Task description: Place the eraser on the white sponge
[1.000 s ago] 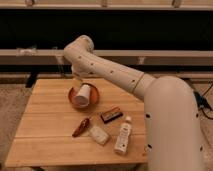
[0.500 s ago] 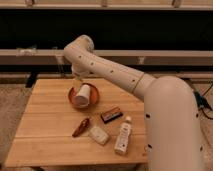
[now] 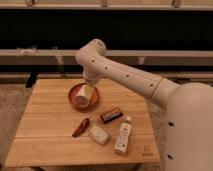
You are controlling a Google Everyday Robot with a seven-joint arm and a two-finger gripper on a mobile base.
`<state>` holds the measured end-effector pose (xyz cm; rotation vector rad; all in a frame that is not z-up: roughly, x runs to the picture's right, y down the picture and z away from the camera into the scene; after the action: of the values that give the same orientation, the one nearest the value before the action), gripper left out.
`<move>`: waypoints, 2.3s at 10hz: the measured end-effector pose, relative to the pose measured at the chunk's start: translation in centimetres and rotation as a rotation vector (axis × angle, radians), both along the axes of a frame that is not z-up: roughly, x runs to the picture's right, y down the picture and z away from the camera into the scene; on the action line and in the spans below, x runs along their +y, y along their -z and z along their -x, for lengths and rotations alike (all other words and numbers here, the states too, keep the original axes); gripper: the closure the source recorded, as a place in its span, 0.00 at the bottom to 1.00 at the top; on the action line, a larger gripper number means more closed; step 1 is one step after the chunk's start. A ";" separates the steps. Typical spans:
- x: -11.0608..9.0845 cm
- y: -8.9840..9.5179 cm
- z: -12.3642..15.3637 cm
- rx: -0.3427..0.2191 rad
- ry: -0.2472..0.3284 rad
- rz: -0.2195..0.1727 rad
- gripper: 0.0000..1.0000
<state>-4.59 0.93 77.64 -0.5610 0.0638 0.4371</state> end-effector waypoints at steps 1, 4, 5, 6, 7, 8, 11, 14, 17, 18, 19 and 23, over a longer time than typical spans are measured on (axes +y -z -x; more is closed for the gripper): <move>1.0 0.2 -1.2 0.011 -0.003 0.019 0.20; 6.3 -0.8 -6.1 0.052 -0.013 0.129 0.20; 7.6 -1.2 -7.0 0.052 -0.014 0.156 0.20; 8.7 -1.7 -7.9 0.054 -0.017 0.176 0.20; 10.0 -2.2 -8.9 0.052 -0.020 0.202 0.20; 10.9 -2.8 -9.0 0.037 -0.020 0.215 0.20; 12.8 -4.3 -9.1 0.009 -0.007 0.241 0.20; 13.5 -5.7 -8.3 -0.011 0.019 0.236 0.20; 13.9 -7.4 -7.5 -0.010 0.047 0.218 0.20; 14.1 -7.8 -7.5 -0.006 0.054 0.217 0.20; 14.7 -8.4 -7.5 0.001 0.064 0.224 0.20; 15.9 -9.4 -8.1 0.048 0.101 0.230 0.24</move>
<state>3.47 16.85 87.01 -0.7700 0.1895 0.3464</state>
